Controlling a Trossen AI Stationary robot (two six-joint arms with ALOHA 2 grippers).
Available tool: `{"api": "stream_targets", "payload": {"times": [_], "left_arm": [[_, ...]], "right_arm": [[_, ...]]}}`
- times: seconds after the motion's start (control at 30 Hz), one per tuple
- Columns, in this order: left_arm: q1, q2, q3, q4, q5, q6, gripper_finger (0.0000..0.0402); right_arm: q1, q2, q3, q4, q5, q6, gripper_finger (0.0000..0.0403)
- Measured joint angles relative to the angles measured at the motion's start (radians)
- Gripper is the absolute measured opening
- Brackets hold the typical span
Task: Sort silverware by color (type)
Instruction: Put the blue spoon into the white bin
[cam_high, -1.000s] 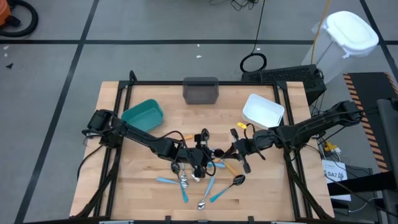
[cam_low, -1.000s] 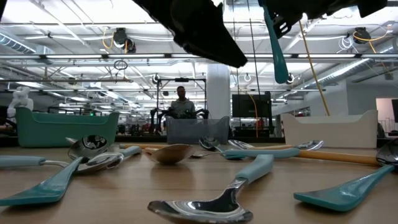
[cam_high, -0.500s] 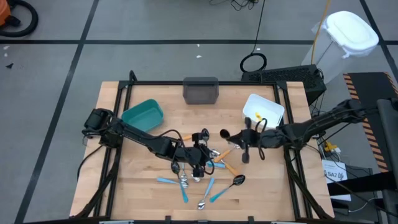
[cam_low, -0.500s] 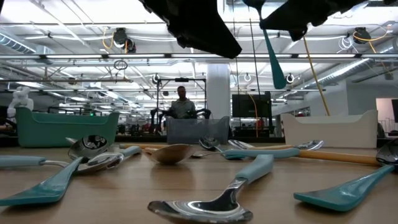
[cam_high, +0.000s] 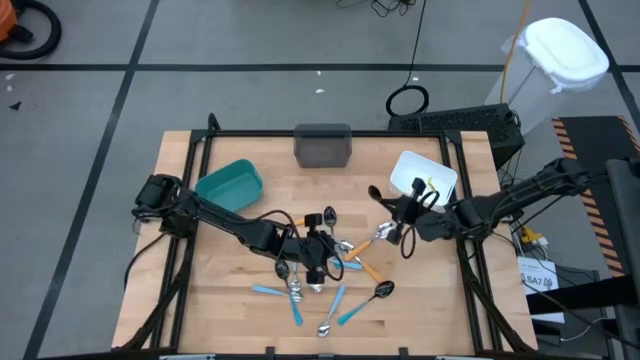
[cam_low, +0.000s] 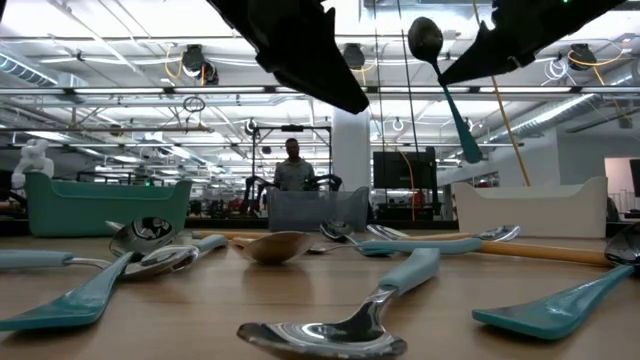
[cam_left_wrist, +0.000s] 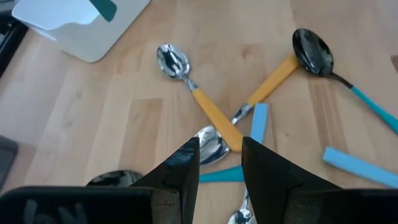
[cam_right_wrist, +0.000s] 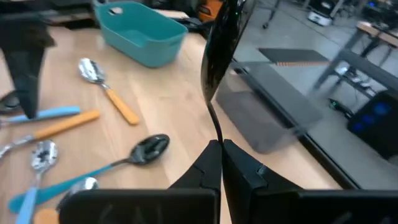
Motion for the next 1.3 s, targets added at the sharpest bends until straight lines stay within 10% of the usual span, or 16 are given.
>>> {"api": "stream_targets", "payload": {"times": [0.83, 1.3], "left_arm": [[-0.002, 0.000, 0.000, -0.137, -0.001, -0.123, 0.0120], [-0.003, 0.000, 0.000, -0.128, 0.005, -0.162, 0.0120]], "right_arm": [[-0.164, -0.003, 0.073, -0.243, 0.237, 0.030, 0.0000], [-0.352, 0.031, 0.105, -0.674, 0.144, 0.275, 0.0000]]}}
